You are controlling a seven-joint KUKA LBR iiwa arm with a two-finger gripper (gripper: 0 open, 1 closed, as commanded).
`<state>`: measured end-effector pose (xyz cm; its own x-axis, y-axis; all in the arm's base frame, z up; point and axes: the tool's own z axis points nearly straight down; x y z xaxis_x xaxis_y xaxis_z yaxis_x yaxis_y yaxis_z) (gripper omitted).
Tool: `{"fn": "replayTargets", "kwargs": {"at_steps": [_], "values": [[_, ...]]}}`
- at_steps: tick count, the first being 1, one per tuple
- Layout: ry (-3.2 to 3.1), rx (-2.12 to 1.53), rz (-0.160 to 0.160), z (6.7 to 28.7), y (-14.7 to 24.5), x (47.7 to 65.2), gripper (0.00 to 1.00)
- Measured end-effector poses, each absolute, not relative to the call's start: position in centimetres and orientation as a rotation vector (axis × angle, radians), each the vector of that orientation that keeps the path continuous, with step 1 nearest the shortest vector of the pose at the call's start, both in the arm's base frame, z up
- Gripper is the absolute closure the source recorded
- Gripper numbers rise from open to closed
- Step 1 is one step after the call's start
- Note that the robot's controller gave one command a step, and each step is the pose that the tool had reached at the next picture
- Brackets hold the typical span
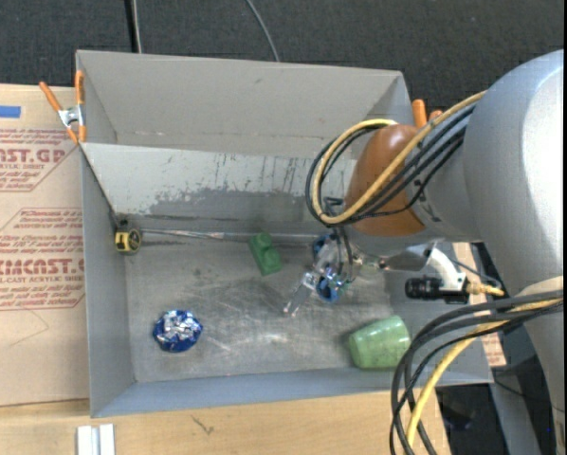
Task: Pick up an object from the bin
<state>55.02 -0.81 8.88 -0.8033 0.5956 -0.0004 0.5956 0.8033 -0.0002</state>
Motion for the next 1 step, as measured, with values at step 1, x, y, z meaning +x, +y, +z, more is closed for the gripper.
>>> {"fn": "replayTargets", "kwargs": {"at_steps": [1], "values": [[2.937, 1.107, 0.001, 9.34, -1.38, 58.68, 0.00]]}}
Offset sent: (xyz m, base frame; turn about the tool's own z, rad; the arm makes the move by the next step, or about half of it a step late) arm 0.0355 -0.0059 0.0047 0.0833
